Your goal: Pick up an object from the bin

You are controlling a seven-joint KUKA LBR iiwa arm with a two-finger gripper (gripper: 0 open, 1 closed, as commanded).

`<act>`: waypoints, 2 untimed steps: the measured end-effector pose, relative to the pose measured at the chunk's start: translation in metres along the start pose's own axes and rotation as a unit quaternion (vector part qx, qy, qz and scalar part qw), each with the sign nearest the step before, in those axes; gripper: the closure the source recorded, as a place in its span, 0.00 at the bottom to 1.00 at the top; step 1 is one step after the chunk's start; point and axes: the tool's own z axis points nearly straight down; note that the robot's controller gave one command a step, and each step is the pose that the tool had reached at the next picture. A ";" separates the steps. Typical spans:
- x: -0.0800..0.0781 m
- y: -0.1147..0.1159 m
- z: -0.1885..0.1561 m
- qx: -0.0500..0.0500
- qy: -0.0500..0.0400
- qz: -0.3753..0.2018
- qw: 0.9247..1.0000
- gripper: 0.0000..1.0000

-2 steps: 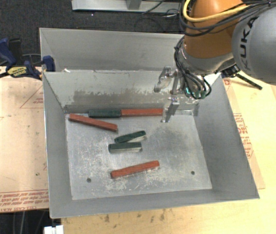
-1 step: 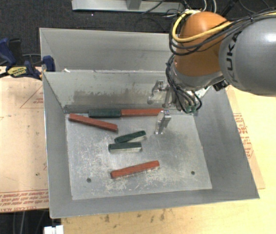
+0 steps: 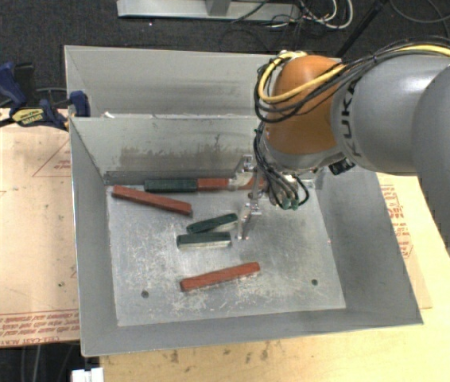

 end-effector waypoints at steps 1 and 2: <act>-0.005 0.039 0.042 -0.001 -0.001 -0.083 0.997 1.00; -0.005 0.039 0.042 -0.001 -0.001 -0.083 0.997 1.00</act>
Offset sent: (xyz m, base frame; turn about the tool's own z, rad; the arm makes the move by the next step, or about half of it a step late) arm 0.0000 0.0000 0.0000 0.0000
